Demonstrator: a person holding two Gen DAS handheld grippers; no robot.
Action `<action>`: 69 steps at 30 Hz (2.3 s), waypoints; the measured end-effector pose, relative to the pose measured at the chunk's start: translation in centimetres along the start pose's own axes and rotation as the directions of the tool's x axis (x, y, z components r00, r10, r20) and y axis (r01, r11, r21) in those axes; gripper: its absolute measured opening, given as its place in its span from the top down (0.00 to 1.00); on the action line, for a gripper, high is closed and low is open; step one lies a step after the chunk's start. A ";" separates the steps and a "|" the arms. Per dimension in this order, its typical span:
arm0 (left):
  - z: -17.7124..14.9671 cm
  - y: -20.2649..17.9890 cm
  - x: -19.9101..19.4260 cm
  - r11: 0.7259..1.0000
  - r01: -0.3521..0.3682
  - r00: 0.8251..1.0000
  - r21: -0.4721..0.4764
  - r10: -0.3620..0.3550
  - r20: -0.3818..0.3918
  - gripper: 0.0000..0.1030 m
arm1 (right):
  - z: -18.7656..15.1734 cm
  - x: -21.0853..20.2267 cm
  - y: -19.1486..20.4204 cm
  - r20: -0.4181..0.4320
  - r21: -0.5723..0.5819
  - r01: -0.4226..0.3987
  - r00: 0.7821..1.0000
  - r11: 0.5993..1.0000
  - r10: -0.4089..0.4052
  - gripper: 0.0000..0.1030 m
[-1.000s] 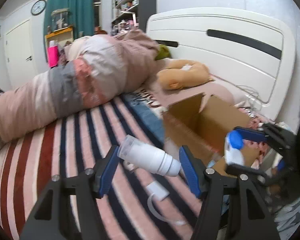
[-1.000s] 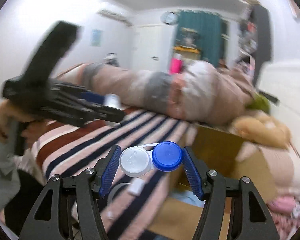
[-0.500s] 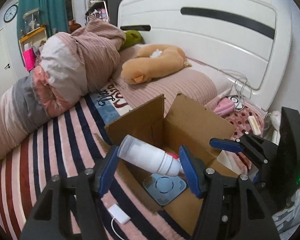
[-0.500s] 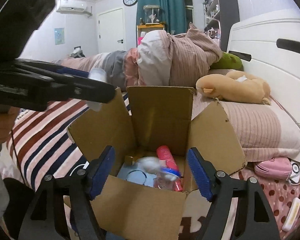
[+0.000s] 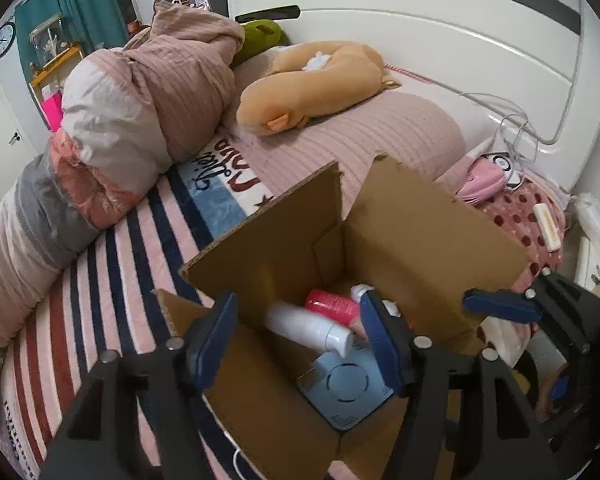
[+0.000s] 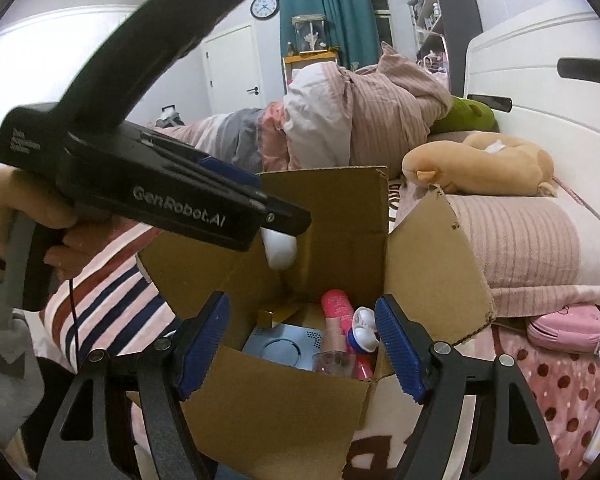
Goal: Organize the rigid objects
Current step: 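Carry the lens case and white bottle into the box and open both grippers, then grasp the clear tape roll with the left gripper while the right grasps the white charger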
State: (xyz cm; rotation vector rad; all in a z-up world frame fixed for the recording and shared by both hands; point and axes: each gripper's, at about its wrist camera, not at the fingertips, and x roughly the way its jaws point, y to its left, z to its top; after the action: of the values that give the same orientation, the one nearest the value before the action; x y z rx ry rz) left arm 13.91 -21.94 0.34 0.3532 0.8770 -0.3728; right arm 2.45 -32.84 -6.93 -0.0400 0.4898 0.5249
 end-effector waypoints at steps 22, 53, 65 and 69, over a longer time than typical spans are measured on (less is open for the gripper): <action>-9.4 10.1 -10.3 0.977 -0.042 0.979 -0.210 0.082 0.185 0.30 | 2.4 -2.4 9.4 0.080 -0.128 -0.056 0.995 0.990 0.067 0.25; -17.0 19.1 10.3 0.951 0.170 0.984 -0.260 -0.177 -0.002 0.27 | -5.6 18.5 15.3 -0.248 -0.099 0.029 0.967 0.995 -0.053 0.50; -14.8 17.8 13.6 0.970 0.154 0.988 -0.186 -0.152 0.022 0.46 | -5.3 18.9 14.6 -0.234 -0.074 0.011 0.972 0.997 -0.028 0.59; -14.9 18.0 13.5 0.970 0.163 0.987 -0.182 -0.161 0.027 0.64 | -5.4 18.3 14.6 -0.226 -0.076 0.018 0.974 0.997 -0.035 0.68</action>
State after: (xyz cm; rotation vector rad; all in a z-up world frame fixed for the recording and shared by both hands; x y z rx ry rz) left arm 19.94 -1.77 -16.49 0.1090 0.9236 -0.4408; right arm 6.73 -12.36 -18.84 -0.1786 0.6926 0.5143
